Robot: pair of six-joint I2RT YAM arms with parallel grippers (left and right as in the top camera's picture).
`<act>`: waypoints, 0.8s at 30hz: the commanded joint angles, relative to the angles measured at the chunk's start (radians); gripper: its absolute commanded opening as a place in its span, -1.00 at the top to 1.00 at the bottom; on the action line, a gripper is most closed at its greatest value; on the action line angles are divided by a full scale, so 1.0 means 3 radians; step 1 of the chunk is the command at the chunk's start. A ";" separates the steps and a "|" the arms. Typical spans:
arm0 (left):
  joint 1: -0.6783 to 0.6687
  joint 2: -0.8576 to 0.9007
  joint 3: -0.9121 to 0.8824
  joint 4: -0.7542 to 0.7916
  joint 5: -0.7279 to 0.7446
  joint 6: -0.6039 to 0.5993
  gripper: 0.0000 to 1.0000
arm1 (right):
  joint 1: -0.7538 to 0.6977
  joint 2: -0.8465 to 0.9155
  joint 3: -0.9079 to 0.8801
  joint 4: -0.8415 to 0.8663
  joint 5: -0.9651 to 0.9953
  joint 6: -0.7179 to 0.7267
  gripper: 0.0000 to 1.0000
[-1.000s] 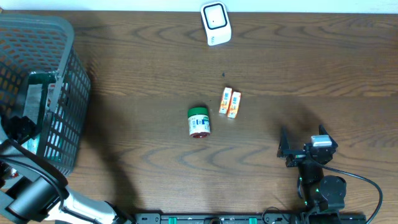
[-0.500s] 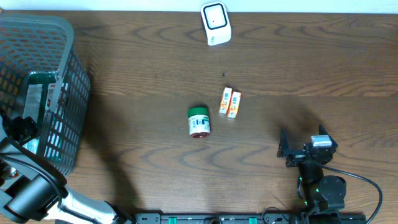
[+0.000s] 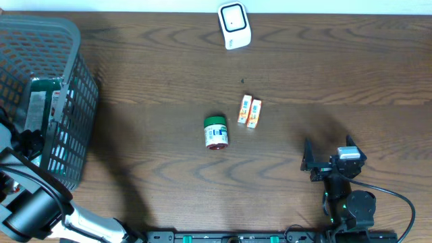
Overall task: Scan the item barcode
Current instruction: 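Reach the left gripper into the grey basket and grasp the red-strip items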
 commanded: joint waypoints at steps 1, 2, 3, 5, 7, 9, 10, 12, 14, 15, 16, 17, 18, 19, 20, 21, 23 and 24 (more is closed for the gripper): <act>0.0056 0.0041 -0.0020 0.0046 -0.0100 0.0034 -0.96 | 0.0024 -0.0009 -0.0003 -0.0011 -0.0003 -0.0039 -0.99; 0.0075 0.0041 -0.0020 0.0064 -0.0100 0.0034 -0.96 | 0.0024 -0.0009 -0.0003 -0.0011 -0.0003 -0.0039 -0.99; 0.0088 0.0041 -0.0020 0.0074 -0.0100 0.0033 -0.96 | 0.0024 -0.0009 -0.0003 -0.0010 -0.0003 -0.0039 -0.98; 0.0125 0.0042 -0.0020 0.0113 -0.0086 0.0032 -0.96 | 0.0024 -0.0009 -0.0003 -0.0010 -0.0003 -0.0039 -0.99; 0.0148 0.0053 -0.0020 0.0137 -0.0045 0.0032 -0.96 | 0.0024 -0.0009 -0.0003 -0.0011 -0.0003 -0.0039 -0.99; 0.0158 0.0088 -0.0020 0.0156 0.0011 0.0032 -0.96 | 0.0024 -0.0009 -0.0003 -0.0011 -0.0003 -0.0039 -0.99; 0.0158 0.0123 -0.0020 0.0155 0.0011 0.0032 -0.96 | 0.0024 -0.0009 -0.0003 -0.0011 -0.0003 -0.0039 -0.99; 0.0158 0.0230 -0.0020 0.0151 0.0029 0.0031 -0.96 | 0.0024 -0.0009 -0.0003 -0.0010 -0.0003 -0.0039 -0.99; 0.0158 0.0329 -0.0020 0.0140 0.0079 0.0031 -0.96 | 0.0024 -0.0009 -0.0003 -0.0011 -0.0003 -0.0039 -0.99; 0.0156 0.0373 -0.0020 0.0130 0.0083 0.0032 -0.96 | 0.0024 -0.0009 -0.0003 -0.0010 -0.0003 -0.0039 -0.98; 0.0156 0.0415 -0.0020 0.0118 0.0083 0.0032 -0.96 | 0.0024 -0.0009 -0.0003 -0.0011 -0.0003 -0.0039 -0.99; 0.0155 0.0434 -0.0020 0.0111 0.0083 0.0032 -0.97 | 0.0024 -0.0009 -0.0003 -0.0011 -0.0003 -0.0039 -0.99; 0.0155 0.0437 -0.0020 0.0107 0.0081 0.0032 -0.99 | 0.0024 -0.0009 -0.0003 -0.0011 -0.0003 -0.0039 -0.98; 0.0155 0.0434 -0.0018 0.0109 0.0080 0.0032 -0.93 | 0.0024 -0.0009 -0.0003 -0.0011 -0.0003 -0.0039 -0.99; 0.0155 0.0415 -0.0008 0.0109 0.0075 0.0032 -0.82 | 0.0024 -0.0009 -0.0003 -0.0011 -0.0003 -0.0039 -0.99; 0.0155 0.0394 0.0006 0.0108 0.0072 0.0032 -0.62 | 0.0024 -0.0009 -0.0003 -0.0011 -0.0003 -0.0039 -0.99; 0.0155 0.0326 0.0052 0.0098 0.0072 0.0032 -0.13 | 0.0024 -0.0009 -0.0003 -0.0011 -0.0003 -0.0039 -0.98; 0.0154 0.0281 0.0083 0.0081 0.0074 0.0031 0.02 | 0.0024 -0.0009 -0.0003 -0.0011 -0.0003 -0.0039 -0.98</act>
